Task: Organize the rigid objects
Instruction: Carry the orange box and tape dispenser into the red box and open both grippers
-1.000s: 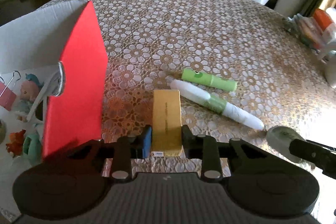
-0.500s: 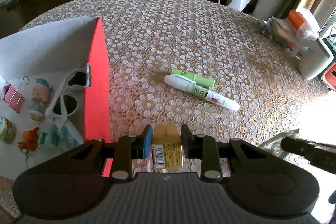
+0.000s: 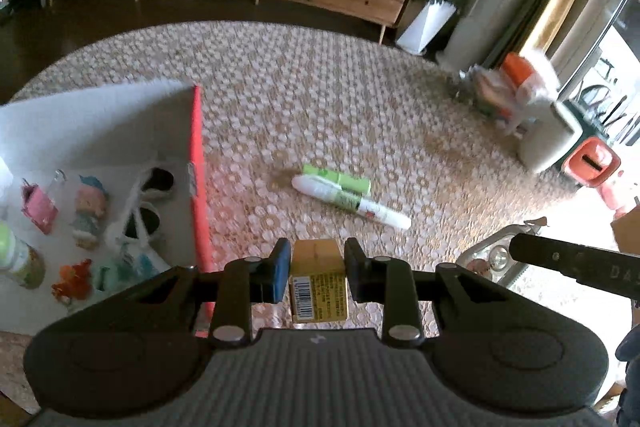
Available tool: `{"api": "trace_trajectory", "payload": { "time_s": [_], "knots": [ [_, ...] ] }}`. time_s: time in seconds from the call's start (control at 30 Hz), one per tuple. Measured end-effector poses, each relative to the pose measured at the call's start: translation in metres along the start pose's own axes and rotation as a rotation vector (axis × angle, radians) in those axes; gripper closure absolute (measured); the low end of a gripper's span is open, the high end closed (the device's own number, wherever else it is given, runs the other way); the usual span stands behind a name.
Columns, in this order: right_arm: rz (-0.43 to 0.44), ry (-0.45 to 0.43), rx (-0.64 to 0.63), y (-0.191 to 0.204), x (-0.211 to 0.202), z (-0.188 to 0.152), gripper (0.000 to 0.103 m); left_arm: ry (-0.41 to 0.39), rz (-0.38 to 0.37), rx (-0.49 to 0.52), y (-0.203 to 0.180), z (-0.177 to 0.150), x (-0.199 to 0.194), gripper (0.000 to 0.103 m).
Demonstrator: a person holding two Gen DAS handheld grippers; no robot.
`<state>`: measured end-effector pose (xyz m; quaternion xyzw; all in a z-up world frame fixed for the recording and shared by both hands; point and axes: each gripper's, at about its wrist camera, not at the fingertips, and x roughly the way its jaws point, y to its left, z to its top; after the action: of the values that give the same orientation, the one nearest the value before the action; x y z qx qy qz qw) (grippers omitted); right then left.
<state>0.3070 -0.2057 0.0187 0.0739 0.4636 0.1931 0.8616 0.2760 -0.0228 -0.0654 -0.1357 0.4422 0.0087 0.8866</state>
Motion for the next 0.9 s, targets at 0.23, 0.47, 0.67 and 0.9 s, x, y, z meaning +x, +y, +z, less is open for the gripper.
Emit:
{"api": "trace_trajectory", "payload": {
  "time_s": [0.23, 0.47, 0.67, 0.9],
  "knots": [
    [0.076, -0.032, -0.073, 0.061, -0.007, 0.014, 0.088, -0.073, 0.016, 0.001, 0.035, 0.016, -0.046, 0.075],
    [0.144, -0.030, -0.128, 0.123, 0.008, 0.018, 0.088, -0.132, 0.070, -0.014, 0.084, 0.026, -0.079, 0.075],
    [0.188, 0.015, -0.163, 0.166, 0.037, 0.016, 0.088, -0.149, 0.124, -0.051, 0.131, 0.030, -0.089, 0.075],
    [0.227, 0.087, -0.168, 0.202, 0.077, 0.006, 0.088, -0.134, 0.185, -0.087, 0.181, 0.032, -0.077, 0.075]
  ]
}}
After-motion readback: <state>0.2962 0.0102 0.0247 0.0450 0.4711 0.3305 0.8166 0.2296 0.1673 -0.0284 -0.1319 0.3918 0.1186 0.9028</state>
